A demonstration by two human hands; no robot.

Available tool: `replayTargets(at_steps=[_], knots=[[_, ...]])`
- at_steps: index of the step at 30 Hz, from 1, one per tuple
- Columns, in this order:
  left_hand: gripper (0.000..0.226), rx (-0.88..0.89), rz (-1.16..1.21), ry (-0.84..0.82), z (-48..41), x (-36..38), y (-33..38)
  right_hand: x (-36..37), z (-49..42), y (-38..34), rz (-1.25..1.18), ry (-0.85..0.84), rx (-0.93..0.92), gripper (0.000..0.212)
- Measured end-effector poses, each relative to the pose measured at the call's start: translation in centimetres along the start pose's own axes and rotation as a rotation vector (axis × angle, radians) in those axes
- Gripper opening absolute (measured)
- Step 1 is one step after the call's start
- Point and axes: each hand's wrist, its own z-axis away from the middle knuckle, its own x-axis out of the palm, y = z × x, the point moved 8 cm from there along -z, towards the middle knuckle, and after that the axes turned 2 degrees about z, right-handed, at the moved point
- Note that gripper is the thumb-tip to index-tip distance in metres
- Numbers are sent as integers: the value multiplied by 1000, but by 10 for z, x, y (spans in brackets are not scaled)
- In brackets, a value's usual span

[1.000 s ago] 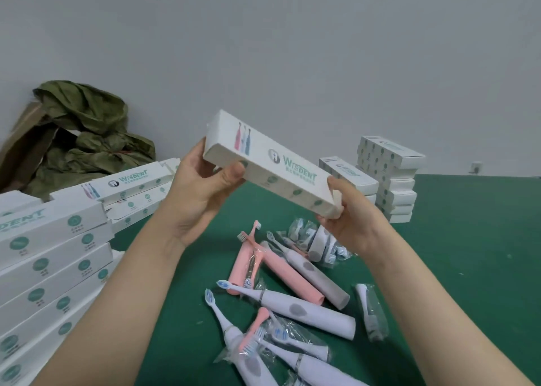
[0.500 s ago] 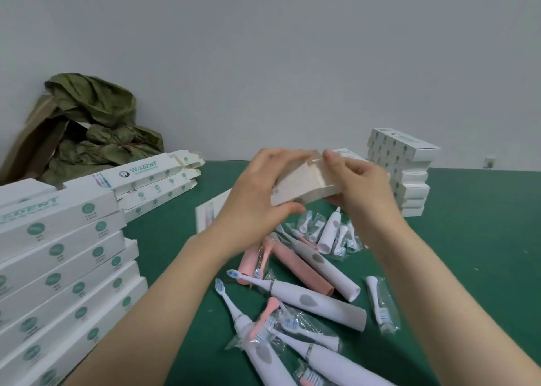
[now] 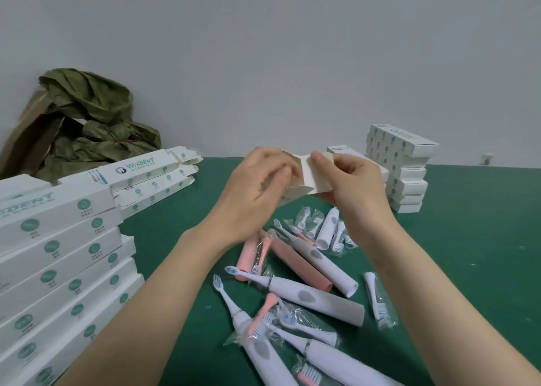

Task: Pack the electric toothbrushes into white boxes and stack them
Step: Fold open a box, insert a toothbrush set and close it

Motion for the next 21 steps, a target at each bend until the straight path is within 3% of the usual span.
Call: replayTargets(at_steps=[3,6,14,19,21], knots=[[17,-12,46,73,-2,-7,0,5,3,-3,-21,-38,-17,17],[10,-50,85,41,-2,-8,-1,3,3,-10,31,-40,-54,15],[60,76,-90,-31,-1,-10,11,1,1,-8,-26,-83,-7,22],[53,121,-195,47,-2,-16,10,16,2,-6,-182,-197,31,34],[51,85,-255,79,-3,-18,3,13,2,-4,-131,-243,23,34]])
